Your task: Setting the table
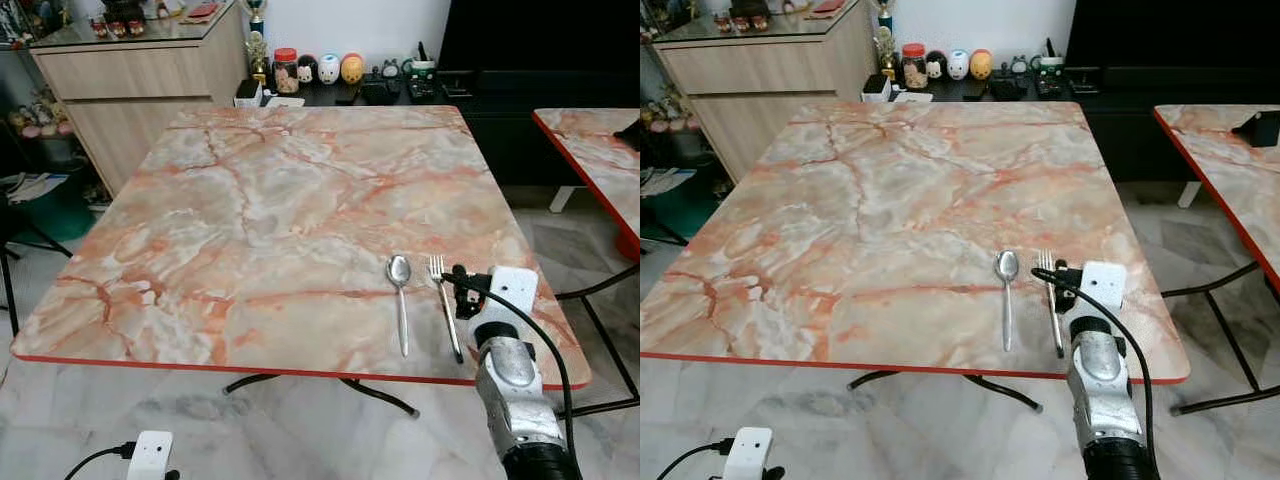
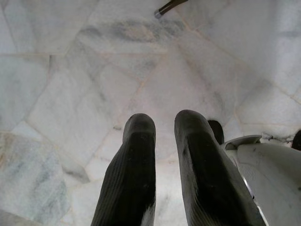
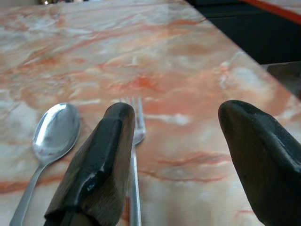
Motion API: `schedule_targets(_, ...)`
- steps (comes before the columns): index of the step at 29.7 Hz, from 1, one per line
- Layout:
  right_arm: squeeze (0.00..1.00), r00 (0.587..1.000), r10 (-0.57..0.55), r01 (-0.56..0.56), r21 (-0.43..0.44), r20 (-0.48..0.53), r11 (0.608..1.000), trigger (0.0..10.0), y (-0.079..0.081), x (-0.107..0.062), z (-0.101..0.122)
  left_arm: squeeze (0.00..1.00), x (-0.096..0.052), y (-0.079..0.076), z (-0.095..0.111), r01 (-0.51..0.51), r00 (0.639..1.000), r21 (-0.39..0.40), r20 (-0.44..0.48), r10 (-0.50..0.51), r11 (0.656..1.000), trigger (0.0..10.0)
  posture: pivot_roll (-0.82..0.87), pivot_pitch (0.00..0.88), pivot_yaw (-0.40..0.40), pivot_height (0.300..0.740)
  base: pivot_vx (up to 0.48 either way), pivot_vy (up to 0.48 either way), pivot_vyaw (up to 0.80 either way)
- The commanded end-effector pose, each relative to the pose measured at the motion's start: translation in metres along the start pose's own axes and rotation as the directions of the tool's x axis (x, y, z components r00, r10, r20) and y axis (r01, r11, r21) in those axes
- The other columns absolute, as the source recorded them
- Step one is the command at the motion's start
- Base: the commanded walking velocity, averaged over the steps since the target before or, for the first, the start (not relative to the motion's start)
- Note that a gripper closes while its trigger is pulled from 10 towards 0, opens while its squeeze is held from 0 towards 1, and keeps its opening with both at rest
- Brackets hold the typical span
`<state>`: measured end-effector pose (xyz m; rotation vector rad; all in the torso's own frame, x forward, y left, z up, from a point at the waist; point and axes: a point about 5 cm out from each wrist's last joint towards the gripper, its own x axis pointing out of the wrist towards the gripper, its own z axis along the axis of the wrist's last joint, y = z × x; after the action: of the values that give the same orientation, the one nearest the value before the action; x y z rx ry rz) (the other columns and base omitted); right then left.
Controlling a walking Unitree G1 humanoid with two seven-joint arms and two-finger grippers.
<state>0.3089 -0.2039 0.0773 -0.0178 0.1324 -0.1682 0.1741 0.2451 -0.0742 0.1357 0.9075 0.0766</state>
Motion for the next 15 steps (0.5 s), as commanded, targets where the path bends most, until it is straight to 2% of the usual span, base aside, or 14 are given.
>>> schedule_targets(1, 0.0, 1.0, 0.029, -0.029, 0.0, -0.006, 1.0, 10.0, 0.007, 0.004, 0.003, 0.0, 0.001, -0.002, 0.004, 0.002, 1.0, 0.007, 0.004, -0.002, 1.0, 10.0, 0.07, 0.0, 0.027, 0.74, 0.0, 0.0, 0.0)
schedule_targets(7, 0.0, 0.999, 0.054, -0.054, 0.001, -0.006, 0.999, 10.0, 0.015, 0.008, 0.009, 0.0, 0.004, -0.011, 0.014, 0.032, 0.999, 0.036, 0.035, -0.033, 0.999, 10.0, 0.07, 0.0, 0.03, 0.74, 0.0, 0.0, 0.0)
schedule_targets(9, 0.0, 0.998, 0.063, -0.063, 0.01, -0.031, 0.998, 10.0, 0.017, 0.009, 0.007, 0.0, 0.004, -0.011, 0.014, 0.032, 0.999, 0.035, 0.034, -0.034, 0.999, 10.0, 0.07, 0.0, 0.031, 0.74, 0.0, 0.0, 0.0)
schedule_targets(11, 0.0, 0.993, 0.061, -0.06, 0.009, -0.097, 0.998, 10.0, 0.017, 0.011, -0.002, 0.0, 0.004, -0.012, 0.014, 0.041, 0.999, 0.042, 0.033, -0.042, 0.998, 10.0, 0.07, 0.0, 0.032, 0.74, 0.0, 0.0, 0.0)
schedule_targets(15, 0.0, 0.99, 0.048, -0.044, 0.03, -0.13, 0.999, 10.0, 0.016, 0.012, -0.006, 0.0, 0.004, -0.011, 0.011, 0.036, 0.999, 0.039, 0.025, -0.037, 0.999, 10.0, 0.07, 0.0, 0.03, 0.74, 0.0, 0.0, 0.0)
